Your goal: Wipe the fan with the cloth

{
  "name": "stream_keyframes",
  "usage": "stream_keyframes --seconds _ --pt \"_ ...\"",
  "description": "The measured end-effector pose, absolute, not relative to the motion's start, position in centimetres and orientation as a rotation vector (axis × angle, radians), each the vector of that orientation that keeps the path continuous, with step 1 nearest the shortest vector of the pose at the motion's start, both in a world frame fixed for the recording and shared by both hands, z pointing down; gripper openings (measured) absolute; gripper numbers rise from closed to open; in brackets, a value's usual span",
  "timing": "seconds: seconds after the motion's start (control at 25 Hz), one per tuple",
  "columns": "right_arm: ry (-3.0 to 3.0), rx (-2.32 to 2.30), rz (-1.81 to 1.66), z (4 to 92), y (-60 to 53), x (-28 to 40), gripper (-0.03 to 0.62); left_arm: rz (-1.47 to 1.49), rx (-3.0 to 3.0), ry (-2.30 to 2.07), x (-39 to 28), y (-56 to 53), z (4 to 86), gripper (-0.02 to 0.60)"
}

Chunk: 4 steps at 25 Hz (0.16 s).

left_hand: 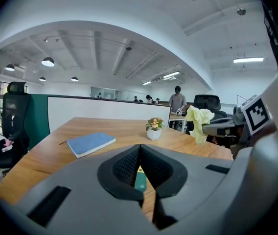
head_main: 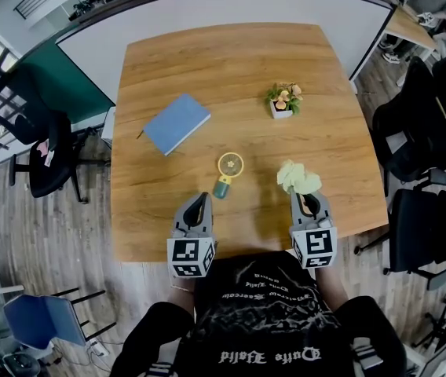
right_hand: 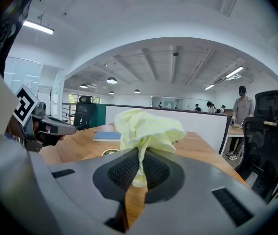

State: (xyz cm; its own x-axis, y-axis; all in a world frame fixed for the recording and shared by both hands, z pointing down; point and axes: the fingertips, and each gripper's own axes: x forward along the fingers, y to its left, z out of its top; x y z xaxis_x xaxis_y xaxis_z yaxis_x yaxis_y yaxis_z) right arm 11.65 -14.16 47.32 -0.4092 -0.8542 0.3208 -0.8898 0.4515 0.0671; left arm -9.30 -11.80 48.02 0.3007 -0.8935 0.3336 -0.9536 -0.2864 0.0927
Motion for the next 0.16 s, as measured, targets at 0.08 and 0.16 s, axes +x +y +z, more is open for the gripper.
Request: stream_keyframes --seconds 0.08,0.16 --pt "-2.400 1.486 0.160 47.32 -14.06 11.48 0.028 0.317 2.294 -1.679 -9.37 -11.67 48.19 0.021" --pt "-2.399 1.480 0.159 47.41 -13.93 11.30 0.028 0.318 2.288 -1.679 -9.50 -11.53 48.32 0.021"
